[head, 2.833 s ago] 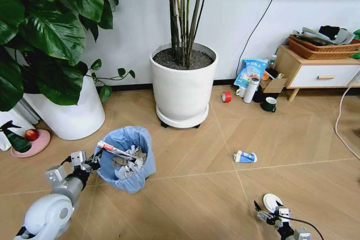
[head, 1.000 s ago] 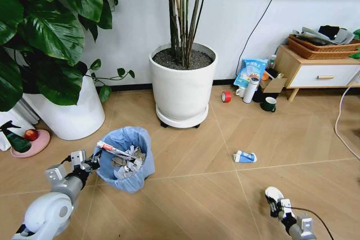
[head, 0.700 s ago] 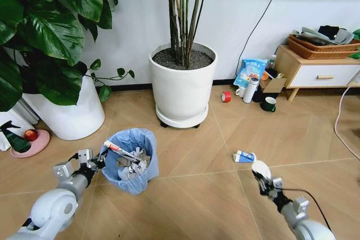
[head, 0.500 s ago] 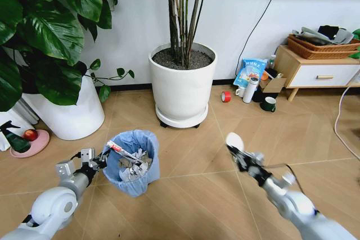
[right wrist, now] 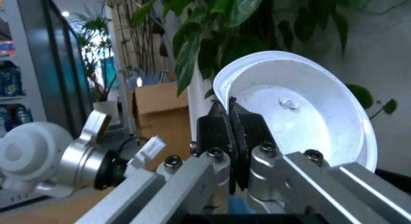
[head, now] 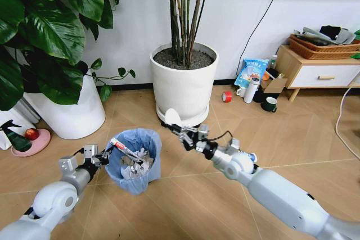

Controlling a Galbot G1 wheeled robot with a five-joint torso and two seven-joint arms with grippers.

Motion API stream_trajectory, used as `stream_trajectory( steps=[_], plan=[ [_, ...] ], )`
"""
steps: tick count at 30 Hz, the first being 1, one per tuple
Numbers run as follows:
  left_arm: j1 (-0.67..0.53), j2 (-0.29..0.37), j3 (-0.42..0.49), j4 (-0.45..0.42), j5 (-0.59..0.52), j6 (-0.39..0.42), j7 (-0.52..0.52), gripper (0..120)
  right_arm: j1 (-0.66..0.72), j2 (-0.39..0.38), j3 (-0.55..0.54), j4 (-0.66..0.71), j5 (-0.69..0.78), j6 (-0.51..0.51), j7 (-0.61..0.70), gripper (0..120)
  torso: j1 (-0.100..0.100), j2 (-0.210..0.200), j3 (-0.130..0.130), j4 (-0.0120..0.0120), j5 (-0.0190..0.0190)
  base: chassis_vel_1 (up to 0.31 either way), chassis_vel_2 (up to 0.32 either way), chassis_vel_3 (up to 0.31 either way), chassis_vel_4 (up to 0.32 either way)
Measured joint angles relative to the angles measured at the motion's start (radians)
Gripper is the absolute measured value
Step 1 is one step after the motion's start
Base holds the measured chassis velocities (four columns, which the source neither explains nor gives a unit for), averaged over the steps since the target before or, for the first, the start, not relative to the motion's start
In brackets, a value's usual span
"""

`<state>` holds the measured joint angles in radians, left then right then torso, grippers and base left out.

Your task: Pick up the trash bin and place the garbage on the floor into it.

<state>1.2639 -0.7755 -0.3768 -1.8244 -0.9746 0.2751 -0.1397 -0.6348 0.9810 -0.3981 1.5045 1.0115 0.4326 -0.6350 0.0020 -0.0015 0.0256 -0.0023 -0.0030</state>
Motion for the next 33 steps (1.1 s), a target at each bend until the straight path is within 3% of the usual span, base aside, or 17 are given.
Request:
stream_trajectory(
  steps=[11, 22, 28, 33],
  plan=[
    [-0.169, -0.033, 0.122, 0.073, -0.026, 0.004, -0.013, 0, 0.077, 0.051, -0.090, -0.073, 0.041, -0.015, -0.002, 0, 0.000, 0.000, 0.000, -0.0003, -0.0001, 0.000, 0.000, 0.000, 0.000],
    [-0.193, -0.037, 0.144, 0.083, -0.036, 0.006, -0.013, 0, 0.114, 0.168, -0.146, -0.181, 0.042, -0.030, 0.001, 0, 0.000, 0.000, 0.000, 0.0002, -0.0001, 0.000, 0.000, 0.000, 0.000],
    [-0.195, -0.033, 0.145, 0.077, -0.041, 0.007, -0.013, 0, 0.131, 0.175, -0.174, -0.238, 0.038, -0.060, 0.034, 20, 0.000, 0.000, 0.000, 0.0002, 0.0000, 0.000, 0.000, 0.000, 0.000],
    [-0.190, -0.027, 0.134, 0.071, -0.042, 0.008, -0.014, 0, 0.136, 0.118, -0.176, -0.240, 0.037, -0.070, 0.041, 39, 0.000, 0.000, 0.000, -0.0003, -0.0001, 0.000, 0.000, 0.000, 0.000]
  ],
)
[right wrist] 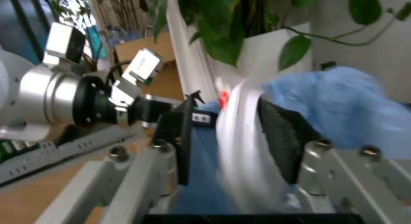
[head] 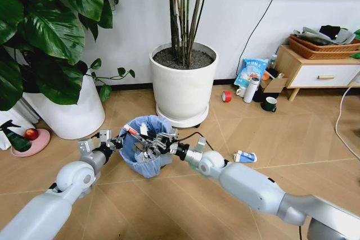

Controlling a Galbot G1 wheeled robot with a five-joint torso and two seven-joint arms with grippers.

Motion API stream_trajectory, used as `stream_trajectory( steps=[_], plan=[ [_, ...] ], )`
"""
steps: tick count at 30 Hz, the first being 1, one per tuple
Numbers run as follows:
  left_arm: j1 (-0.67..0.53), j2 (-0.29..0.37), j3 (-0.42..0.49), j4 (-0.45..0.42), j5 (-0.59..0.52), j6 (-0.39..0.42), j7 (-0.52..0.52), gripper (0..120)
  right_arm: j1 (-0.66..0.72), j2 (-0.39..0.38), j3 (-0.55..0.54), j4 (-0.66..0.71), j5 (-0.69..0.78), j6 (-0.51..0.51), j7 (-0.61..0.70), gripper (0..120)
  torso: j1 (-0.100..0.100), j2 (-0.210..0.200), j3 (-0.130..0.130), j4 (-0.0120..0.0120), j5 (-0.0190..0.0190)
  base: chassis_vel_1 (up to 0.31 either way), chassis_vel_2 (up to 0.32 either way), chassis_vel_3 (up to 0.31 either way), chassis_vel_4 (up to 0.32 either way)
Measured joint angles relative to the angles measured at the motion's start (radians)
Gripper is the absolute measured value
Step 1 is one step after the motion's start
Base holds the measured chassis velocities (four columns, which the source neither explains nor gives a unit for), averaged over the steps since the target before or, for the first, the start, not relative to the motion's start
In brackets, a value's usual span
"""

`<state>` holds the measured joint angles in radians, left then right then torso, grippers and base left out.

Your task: Pick up the trash bin and place the garbage on the floor into it.

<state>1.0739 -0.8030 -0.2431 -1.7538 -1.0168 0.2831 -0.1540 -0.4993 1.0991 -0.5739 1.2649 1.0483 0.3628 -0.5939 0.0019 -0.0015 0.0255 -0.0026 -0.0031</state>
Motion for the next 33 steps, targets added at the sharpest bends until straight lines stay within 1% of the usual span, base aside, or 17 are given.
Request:
stream_trajectory(
  steps=[1, 2, 5, 9, 11, 12, 15, 17, 19, 20, 22, 23, 25, 26, 27, 31, 33],
  plan=[
    [0.001, 0.000, -0.001, -0.001, 0.000, 0.000, 0.000, 0, 0.000, -0.006, 0.002, 0.002, 0.000, 0.000, 0.001, 42, 0.000, 0.000, 0.000, -0.0001, 0.0001, 0.000, 0.000, 0.000, 0.000],
    [0.006, 0.000, -0.008, -0.007, -0.001, 0.001, -0.002, 0, -0.003, -0.024, 0.009, 0.011, -0.001, -0.001, 0.008, 50, 0.000, 0.000, 0.000, 0.0000, 0.0000, 0.000, 0.000, 0.000, 0.000],
    [0.009, 0.001, -0.016, -0.011, -0.001, 0.001, -0.004, 0, -0.005, -0.036, 0.012, 0.017, -0.002, -0.001, 0.011, 55, 0.000, 0.000, 0.000, 0.0001, 0.0002, 0.000, 0.000, 0.000, 0.000],
    [0.019, 0.003, -0.029, -0.018, -0.002, 0.001, -0.005, 0, -0.012, -0.057, 0.026, 0.025, -0.007, -0.001, 0.013, 72, 0.000, 0.000, 0.000, 0.0004, 0.0001, 0.000, 0.000, 0.000, 0.000],
    [0.019, 0.003, -0.030, -0.018, -0.002, 0.001, -0.005, 0, -0.012, -0.058, 0.027, 0.026, -0.007, -0.001, 0.013, 74, 0.000, 0.000, 0.000, 0.0004, 0.0001, 0.000, 0.000, 0.000, 0.000],
    [0.024, 0.005, -0.036, -0.022, -0.002, 0.001, -0.006, 0, -0.017, -0.066, 0.038, 0.029, -0.009, -0.001, 0.014, 84, 0.000, 0.000, 0.000, 0.0004, 0.0002, 0.000, 0.000, 0.000, 0.000],
    [0.041, 0.011, -0.053, -0.033, -0.002, 0.002, -0.010, 0, -0.043, -0.098, 0.089, 0.045, -0.023, -0.002, 0.029, 97, 0.000, 0.000, 0.000, 0.0005, 0.0002, 0.000, 0.000, 0.000, 0.000],
    [0.045, 0.012, -0.057, -0.035, -0.002, 0.002, -0.010, 0, -0.055, -0.107, 0.113, 0.045, -0.033, -0.005, 0.047, 98, 0.000, 0.000, 0.000, 0.0006, 0.0003, 0.000, 0.000, 0.000, 0.000],
    [0.054, 0.014, -0.064, -0.044, -0.002, 0.002, -0.012, 0, -0.102, -0.137, 0.203, -0.005, -0.099, -0.026, 0.150, 100, 0.000, 0.000, 0.000, 0.0006, 0.0003, 0.000, 0.000, 0.000, 0.000],
    [0.054, 0.014, -0.064, -0.044, -0.002, 0.002, -0.012, 0, -0.102, -0.137, 0.203, -0.005, -0.099, -0.026, 0.150, 100, 0.000, 0.000, 0.000, 0.0006, 0.0003, 0.000, 0.000, 0.000, 0.000],
    [0.058, 0.016, -0.069, -0.052, -0.001, 0.003, -0.015, 0, -0.134, -0.157, 0.272, -0.109, -0.161, -0.060, 0.179, 100, 0.000, 0.000, 0.000, 0.0001, 0.0003, 0.000, 0.000, 0.000, 0.000],
    [0.058, 0.016, -0.069, -0.052, -0.001, 0.003, -0.015, 0, -0.134, -0.157, 0.272, -0.109, -0.161, -0.060, 0.179, 100, 0.000, 0.000, 0.000, 0.0001, 0.0003, 0.000, 0.000, 0.000, 0.000],
    [0.062, 0.018, -0.073, -0.056, -0.001, 0.003, -0.015, 0, -0.150, -0.166, 0.312, -0.171, -0.195, -0.078, 0.169, 100, 0.000, 0.000, 0.000, -0.0001, 0.0006, 0.000, 0.000, 0.000, 0.000],
    [0.068, 0.023, -0.079, -0.058, -0.001, 0.003, -0.015, 0, -0.162, -0.174, 0.347, -0.230, -0.228, -0.087, 0.123, 100, 0.000, 0.000, 0.000, -0.0002, 0.0001, 0.000, 0.000, 0.000, 0.000],
    [0.068, 0.023, -0.079, -0.058, -0.001, 0.003, -0.015, 0, -0.162, -0.174, 0.347, -0.230, -0.228, -0.087, 0.123, 100, 0.000, 0.000, 0.000, -0.0002, 0.0001, 0.000, 0.000, 0.000, 0.000],
    [0.080, 0.030, -0.095, -0.059, -0.001, 0.003, -0.015, 0, -0.171, -0.187, 0.410, -0.363, -0.276, -0.100, 0.010, 100, 0.000, 0.000, 0.000, 0.0005, -0.0001, 0.000, 0.000, 0.000, 0.000],
    [0.082, 0.030, -0.099, -0.058, -0.002, 0.003, -0.015, 0, -0.170, -0.188, 0.423, -0.399, -0.302, -0.100, -0.017, 100, 0.000, 0.000, 0.000, 0.0005, 0.0000, 0.000, 0.000, 0.000, 0.000]
  ],
)
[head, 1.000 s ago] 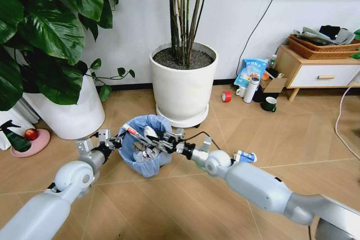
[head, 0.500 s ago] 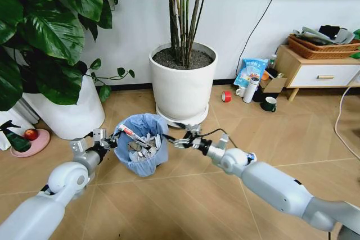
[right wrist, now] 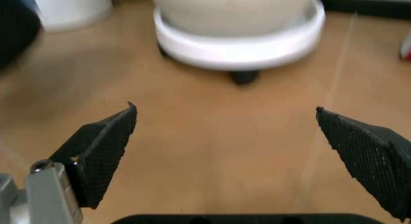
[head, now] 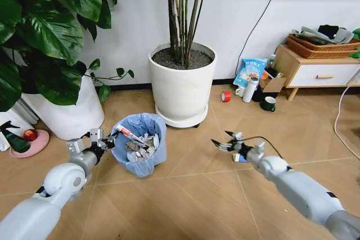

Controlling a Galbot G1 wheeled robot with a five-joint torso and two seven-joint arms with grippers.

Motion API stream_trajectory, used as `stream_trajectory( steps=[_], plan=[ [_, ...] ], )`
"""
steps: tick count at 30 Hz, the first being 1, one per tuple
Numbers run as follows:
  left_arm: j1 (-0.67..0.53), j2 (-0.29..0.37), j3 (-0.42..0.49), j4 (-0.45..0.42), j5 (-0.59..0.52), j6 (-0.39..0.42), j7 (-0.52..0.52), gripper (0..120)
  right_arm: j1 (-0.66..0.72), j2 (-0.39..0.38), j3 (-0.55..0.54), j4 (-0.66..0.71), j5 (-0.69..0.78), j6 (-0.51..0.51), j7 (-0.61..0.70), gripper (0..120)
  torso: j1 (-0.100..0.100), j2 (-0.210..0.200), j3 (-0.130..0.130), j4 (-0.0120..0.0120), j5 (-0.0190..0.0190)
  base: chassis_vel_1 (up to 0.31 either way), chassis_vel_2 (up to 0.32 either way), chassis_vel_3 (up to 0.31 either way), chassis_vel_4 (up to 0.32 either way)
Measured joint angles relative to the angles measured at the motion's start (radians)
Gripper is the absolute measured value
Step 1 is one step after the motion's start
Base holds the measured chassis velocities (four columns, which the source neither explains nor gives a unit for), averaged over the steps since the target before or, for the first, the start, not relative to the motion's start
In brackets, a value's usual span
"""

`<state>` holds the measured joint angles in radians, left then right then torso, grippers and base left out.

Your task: Pick up the trash bin and place the garbage on the floor into it.

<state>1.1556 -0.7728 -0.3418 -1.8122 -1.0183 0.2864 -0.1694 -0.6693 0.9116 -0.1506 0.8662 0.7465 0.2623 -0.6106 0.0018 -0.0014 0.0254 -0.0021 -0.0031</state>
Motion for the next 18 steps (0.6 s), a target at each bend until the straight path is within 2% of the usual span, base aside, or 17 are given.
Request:
stream_trajectory(
  steps=[3, 5, 9, 18],
  plan=[
    [0.001, -0.001, -0.005, 0.004, 0.000, 0.000, 0.000, 0, 0.012, 0.001, 0.035, -0.118, -0.087, 0.005, -0.079, 100, 0.000, 0.000, 0.000, -0.0003, 0.0000, 0.000, 0.000, 0.000, 0.000],
    [0.001, -0.002, -0.005, 0.005, -0.001, 0.000, 0.000, 0, 0.014, 0.002, 0.042, -0.133, -0.102, 0.004, -0.089, 100, 0.000, 0.000, 0.000, -0.0004, 0.0000, 0.000, 0.000, 0.000, 0.000],
    [-0.003, -0.006, -0.006, 0.011, -0.001, 0.000, 0.000, 0, 0.061, 0.030, 0.091, -0.276, -0.219, 0.011, -0.131, 100, 0.000, 0.000, 0.000, -0.0003, 0.0000, 0.000, 0.000, 0.000, 0.000],
    [-0.001, -0.011, -0.010, 0.013, -0.001, 0.000, 0.001, 0, 0.120, 0.066, 0.148, -0.401, -0.388, 0.015, -0.134, 100, 0.000, 0.000, 0.000, -0.0002, 0.0001, 0.000, 0.000, 0.000, 0.000]
  ],
)
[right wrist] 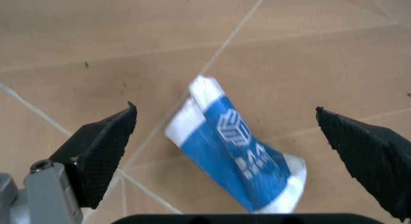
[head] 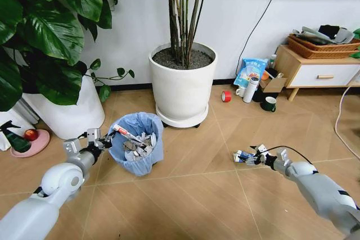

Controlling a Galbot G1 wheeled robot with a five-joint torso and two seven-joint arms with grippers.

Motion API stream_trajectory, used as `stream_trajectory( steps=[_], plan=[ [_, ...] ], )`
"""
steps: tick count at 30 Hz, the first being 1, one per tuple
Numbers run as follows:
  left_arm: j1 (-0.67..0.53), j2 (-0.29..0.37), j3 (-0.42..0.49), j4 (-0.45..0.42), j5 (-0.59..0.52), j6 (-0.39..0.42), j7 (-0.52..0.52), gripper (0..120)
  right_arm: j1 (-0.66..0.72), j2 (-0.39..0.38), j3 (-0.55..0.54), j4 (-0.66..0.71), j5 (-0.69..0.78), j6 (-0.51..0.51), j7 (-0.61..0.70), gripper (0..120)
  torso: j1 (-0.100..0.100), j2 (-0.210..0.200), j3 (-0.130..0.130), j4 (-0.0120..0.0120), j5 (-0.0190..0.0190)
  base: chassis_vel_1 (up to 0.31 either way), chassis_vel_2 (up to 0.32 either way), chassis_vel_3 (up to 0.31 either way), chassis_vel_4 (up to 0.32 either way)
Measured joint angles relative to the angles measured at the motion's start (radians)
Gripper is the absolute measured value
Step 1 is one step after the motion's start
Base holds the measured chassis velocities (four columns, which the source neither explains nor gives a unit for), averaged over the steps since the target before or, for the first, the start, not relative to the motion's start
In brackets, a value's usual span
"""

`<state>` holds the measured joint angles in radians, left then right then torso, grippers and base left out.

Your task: Pick up the trash bin and place the garbage on the floor into it.

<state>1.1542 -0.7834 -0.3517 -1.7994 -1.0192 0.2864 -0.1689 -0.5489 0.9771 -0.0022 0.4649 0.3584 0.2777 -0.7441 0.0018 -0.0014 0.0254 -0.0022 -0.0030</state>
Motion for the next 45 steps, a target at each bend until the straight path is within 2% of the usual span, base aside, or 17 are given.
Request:
stream_trajectory(
  steps=[7, 17, 19, 20, 23, 24, 27, 28, 30, 33, 35, 36, 37, 38, 42, 44, 45],
  plan=[
    [-0.007, 0.006, -0.001, 0.000, -0.003, 0.000, 0.002, 0, 0.058, 0.052, 0.018, -0.118, -0.105, -0.002, -0.002, 100, 0.000, 0.000, 0.000, -0.0002, -0.0003, 0.000, 0.000, 0.000, 0.000],
    [-0.010, 0.009, -0.002, -0.001, -0.007, 0.000, 0.004, 0, 0.087, 0.097, 0.033, -0.184, -0.148, -0.013, 0.007, 99, 0.000, 0.000, 0.000, 0.0001, 0.0001, 0.000, 0.000, 0.000, 0.000],
    [-0.012, 0.008, -0.001, -0.003, -0.007, 0.000, 0.004, 0, 0.092, 0.100, 0.034, -0.195, -0.151, -0.021, 0.019, 90, 0.000, 0.000, 0.000, 0.0000, -0.0003, 0.000, 0.000, 0.000, 0.000],
    [-0.012, 0.008, -0.001, -0.003, -0.007, 0.000, 0.004, 0, 0.092, 0.100, 0.034, -0.195, -0.151, -0.021, 0.019, 90, 0.000, 0.000, 0.000, 0.0000, -0.0003, 0.000, 0.000, 0.000, 0.000],
    [-0.016, 0.006, 0.001, -0.004, -0.008, 0.000, 0.003, 0, 0.093, 0.101, 0.030, -0.201, -0.152, -0.030, 0.029, 76, 0.000, 0.000, 0.000, -0.0001, -0.0002, 0.000, 0.000, 0.000, 0.000],
    [-0.016, 0.006, 0.001, -0.004, -0.008, 0.000, 0.003, 0, 0.093, 0.101, 0.030, -0.201, -0.152, -0.030, 0.029, 76, 0.000, 0.000, 0.000, -0.0001, -0.0002, 0.000, 0.000, 0.000, 0.000],
    [-0.018, 0.004, 0.002, -0.005, -0.008, 0.000, 0.000, 0, 0.093, 0.101, 0.026, -0.204, -0.149, -0.036, 0.031, 63, 0.000, 0.000, 0.000, -0.0001, -0.0002, 0.000, 0.000, 0.000, 0.000],
    [-0.018, 0.004, 0.002, -0.005, -0.008, 0.000, 0.000, 0, 0.093, 0.101, 0.026, -0.204, -0.149, -0.036, 0.031, 63, 0.000, 0.000, 0.000, -0.0001, -0.0002, 0.000, 0.000, 0.000, 0.000],
    [-0.019, 0.003, 0.002, -0.006, -0.009, 0.000, -0.001, 0, 0.093, 0.100, 0.023, -0.206, -0.143, -0.039, 0.031, 51, 0.000, 0.000, 0.000, -0.0001, -0.0002, 0.000, 0.000, 0.000, 0.000],
    [-0.019, 0.002, 0.002, -0.007, -0.009, 0.000, -0.002, 0, 0.093, 0.101, 0.022, -0.209, -0.140, -0.041, 0.031, 44, 0.000, 0.000, 0.000, -0.0001, -0.0001, 0.000, 0.000, 0.000, 0.000],
    [-0.019, 0.001, 0.002, -0.007, -0.009, 0.000, -0.002, 0, 0.094, 0.103, 0.021, -0.209, -0.136, -0.044, 0.031, 34, 0.000, 0.000, 0.000, -0.0001, 0.0000, 0.000, 0.000, 0.000, 0.000],
    [-0.019, 0.001, 0.002, -0.007, -0.009, 0.000, -0.002, 0, 0.094, 0.103, 0.021, -0.209, -0.136, -0.044, 0.031, 34, 0.000, 0.000, 0.000, -0.0001, 0.0000, 0.000, 0.000, 0.000, 0.000],
    [-0.019, 0.001, 0.002, -0.007, -0.009, 0.000, -0.002, 0, 0.094, 0.104, 0.020, -0.210, -0.134, -0.045, 0.031, 26, 0.000, 0.000, 0.000, 0.0000, -0.0001, 0.000, 0.000, 0.000, 0.000],
    [-0.019, 0.001, 0.002, -0.007, -0.009, 0.000, -0.002, 0, 0.094, 0.104, 0.020, -0.210, -0.134, -0.045, 0.031, 26, 0.000, 0.000, 0.000, 0.0000, -0.0001, 0.000, 0.000, 0.000, 0.000],
    [-0.019, -0.002, 0.003, -0.007, -0.009, 0.000, -0.003, 0, 0.093, 0.104, 0.018, -0.211, -0.127, -0.049, 0.025, 8, 0.000, 0.000, 0.000, 0.0000, -0.0002, 0.000, 0.000, 0.000, 0.000],
    [-0.019, -0.003, 0.003, -0.007, -0.009, 0.000, -0.003, 0, 0.093, 0.104, 0.018, -0.211, -0.126, -0.050, 0.024, 6, 0.000, 0.000, 0.000, 0.0000, -0.0002, 0.000, 0.000, 0.000, 0.000],
    [-0.020, -0.004, 0.003, -0.006, -0.009, 0.000, -0.003, 0, 0.091, 0.103, 0.017, -0.211, -0.120, -0.050, 0.018, 0, 0.000, 0.000, 0.000, 0.0000, -0.0001, 0.000, 0.000, 0.000, 0.000]
  ],
)
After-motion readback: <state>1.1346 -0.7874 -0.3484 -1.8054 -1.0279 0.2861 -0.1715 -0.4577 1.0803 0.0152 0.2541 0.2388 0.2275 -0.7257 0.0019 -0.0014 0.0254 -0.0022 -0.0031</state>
